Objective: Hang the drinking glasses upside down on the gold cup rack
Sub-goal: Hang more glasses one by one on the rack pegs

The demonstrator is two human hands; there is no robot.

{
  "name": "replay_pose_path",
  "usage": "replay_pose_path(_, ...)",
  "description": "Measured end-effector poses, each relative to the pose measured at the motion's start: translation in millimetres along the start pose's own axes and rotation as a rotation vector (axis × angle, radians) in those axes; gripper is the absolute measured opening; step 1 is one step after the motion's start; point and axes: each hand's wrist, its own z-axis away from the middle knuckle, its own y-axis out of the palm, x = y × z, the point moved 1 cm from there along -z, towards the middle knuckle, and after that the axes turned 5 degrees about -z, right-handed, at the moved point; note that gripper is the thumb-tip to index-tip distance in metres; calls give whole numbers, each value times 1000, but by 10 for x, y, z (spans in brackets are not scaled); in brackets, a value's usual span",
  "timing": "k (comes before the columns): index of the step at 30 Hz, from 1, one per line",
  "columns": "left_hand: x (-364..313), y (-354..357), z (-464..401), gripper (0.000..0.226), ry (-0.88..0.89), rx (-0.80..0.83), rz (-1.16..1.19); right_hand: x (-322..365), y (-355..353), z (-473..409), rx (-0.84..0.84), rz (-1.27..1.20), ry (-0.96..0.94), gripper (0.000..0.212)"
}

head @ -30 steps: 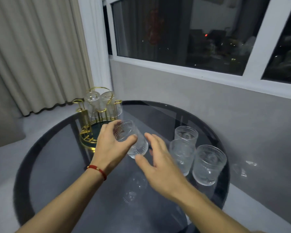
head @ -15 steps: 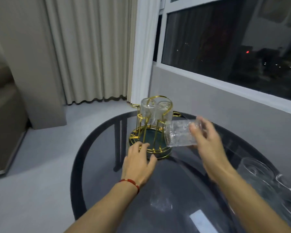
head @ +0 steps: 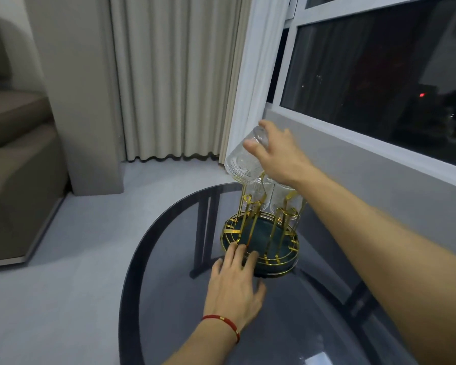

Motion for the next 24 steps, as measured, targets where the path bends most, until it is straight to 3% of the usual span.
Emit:
replay_pose_path(13, -4, -5, 5, 51, 7, -41, -6, -144, 535, -227, 186, 568, 66, 65)
replay_pose_path(24, 0, -28, 12, 53, 34, -16, -34, -117, 666, -290, 218, 777, 53, 50)
